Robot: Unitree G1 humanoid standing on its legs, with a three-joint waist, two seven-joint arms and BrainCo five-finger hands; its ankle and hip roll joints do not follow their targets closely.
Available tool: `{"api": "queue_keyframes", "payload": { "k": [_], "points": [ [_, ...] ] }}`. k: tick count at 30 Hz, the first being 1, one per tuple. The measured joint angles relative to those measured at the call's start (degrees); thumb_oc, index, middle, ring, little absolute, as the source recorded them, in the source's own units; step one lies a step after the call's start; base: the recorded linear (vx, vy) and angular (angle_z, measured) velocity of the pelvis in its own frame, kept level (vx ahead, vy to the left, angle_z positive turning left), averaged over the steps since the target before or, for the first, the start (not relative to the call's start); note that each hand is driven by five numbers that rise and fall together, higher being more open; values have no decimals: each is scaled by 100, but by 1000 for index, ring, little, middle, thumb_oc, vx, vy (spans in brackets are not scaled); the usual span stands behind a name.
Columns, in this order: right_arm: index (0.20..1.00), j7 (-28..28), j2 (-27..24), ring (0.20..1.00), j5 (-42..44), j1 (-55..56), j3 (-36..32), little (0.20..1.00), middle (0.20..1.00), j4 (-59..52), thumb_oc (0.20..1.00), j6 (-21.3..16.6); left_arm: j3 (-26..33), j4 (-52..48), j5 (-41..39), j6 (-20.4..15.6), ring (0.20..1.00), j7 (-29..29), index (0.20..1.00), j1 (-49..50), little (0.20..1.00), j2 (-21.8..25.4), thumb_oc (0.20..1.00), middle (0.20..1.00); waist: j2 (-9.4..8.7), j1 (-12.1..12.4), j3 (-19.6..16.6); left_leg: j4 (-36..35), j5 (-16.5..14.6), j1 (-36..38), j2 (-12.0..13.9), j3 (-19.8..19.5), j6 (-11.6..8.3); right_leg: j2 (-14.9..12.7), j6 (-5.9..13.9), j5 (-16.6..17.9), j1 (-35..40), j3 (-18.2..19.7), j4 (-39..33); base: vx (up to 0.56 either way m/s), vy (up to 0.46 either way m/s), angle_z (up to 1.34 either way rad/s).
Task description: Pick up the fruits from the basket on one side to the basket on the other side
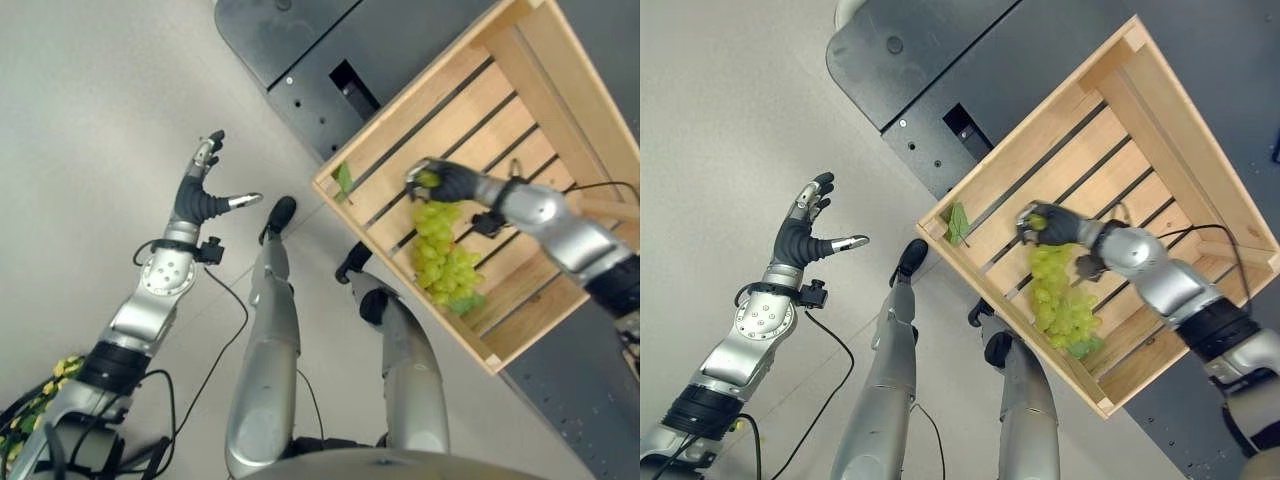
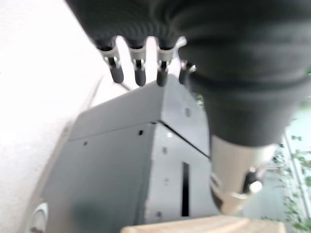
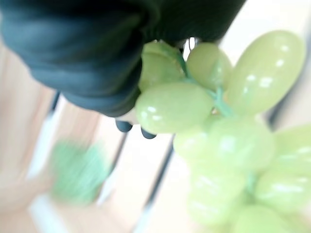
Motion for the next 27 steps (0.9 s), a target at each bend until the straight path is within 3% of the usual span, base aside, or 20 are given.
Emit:
{"api": "queue_keyframes", "payload": {
  "k": [6, 14, 27],
  "points": [
    [200, -137, -191, 200, 522, 214, -548, 200, 200, 378, 200, -162, 192, -25, -107, -44, 1000, -177, 1000, 312, 1000, 38, 1000, 1000, 0, -116, 2, -8, -58, 535, 36, 168, 93, 69, 15, 143, 596, 66, -262, -18, 59, -9],
    [200, -112, -10, 200, 1089, 1769, -1909, 200, 200, -213, 200, -280, 623, -163, -330, -93, 1000, -434, 1000, 919, 1000, 78, 1000, 1000, 7, -98, 8, -107, -170, 1440, 54, 516, 257, 131, 230, 290, 1528, 301, -752, 25, 27, -14],
    [200, -115, 217, 200, 1375, 2110, -2329, 200, 200, -431, 200, -289, 659, -186, -444, -106, 1000, -513, 1000, 1027, 1000, 23, 1000, 1000, 101, -280, 44, -202, -220, 1796, 111, 815, 339, 226, 241, 499, 1844, 538, -1085, 9, 24, -11]
  ]
}}
